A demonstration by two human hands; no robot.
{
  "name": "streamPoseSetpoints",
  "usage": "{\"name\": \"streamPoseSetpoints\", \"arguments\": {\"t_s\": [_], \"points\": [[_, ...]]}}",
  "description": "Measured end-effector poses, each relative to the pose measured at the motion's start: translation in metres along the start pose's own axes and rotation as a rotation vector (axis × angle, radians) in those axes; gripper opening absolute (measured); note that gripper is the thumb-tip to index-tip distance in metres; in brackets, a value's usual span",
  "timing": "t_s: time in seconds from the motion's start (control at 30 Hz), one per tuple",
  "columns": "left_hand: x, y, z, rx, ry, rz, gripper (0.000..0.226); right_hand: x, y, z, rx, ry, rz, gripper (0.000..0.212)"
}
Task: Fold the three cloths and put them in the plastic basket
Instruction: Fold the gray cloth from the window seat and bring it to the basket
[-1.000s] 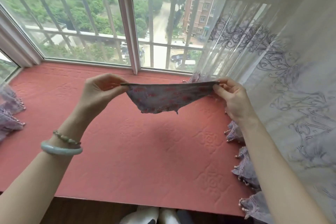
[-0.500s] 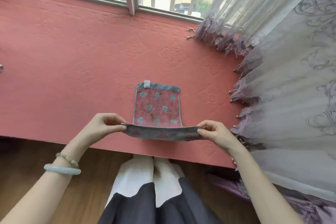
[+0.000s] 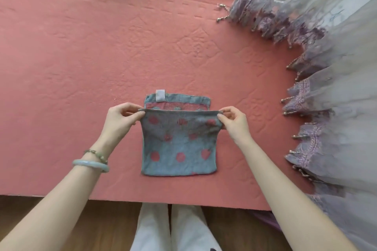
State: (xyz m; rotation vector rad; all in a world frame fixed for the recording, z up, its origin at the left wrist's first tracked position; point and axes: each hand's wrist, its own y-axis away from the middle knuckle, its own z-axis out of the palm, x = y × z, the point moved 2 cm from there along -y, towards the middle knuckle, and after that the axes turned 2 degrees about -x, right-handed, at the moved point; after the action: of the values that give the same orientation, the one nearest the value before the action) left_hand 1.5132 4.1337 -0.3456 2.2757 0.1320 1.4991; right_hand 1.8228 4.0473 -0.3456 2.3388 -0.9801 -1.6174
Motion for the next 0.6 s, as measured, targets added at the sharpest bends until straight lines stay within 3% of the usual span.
{"name": "streamPoseSetpoints", "arguments": {"t_s": [0.27, 0.4, 0.47, 0.6], "points": [[-0.024, -0.076, 0.019, 0.050, -0.047, 0.000, 0.023, 0.015, -0.082, 0.028, 0.067, 0.191, 0.026, 0.008], [-0.035, -0.089, 0.024, 0.093, -0.192, -0.019, 0.015, 0.011, -0.093, 0.034, 0.054, 0.326, 0.019, 0.010], [-0.033, -0.090, 0.025, 0.091, -0.338, 0.040, 0.010, 0.007, -0.095, 0.034, 0.009, 0.406, -0.046, 0.018], [-0.026, -0.095, 0.027, -0.066, -0.542, 0.193, 0.023, -0.001, -0.099, 0.036, -0.152, 0.576, -0.119, 0.023]]}}
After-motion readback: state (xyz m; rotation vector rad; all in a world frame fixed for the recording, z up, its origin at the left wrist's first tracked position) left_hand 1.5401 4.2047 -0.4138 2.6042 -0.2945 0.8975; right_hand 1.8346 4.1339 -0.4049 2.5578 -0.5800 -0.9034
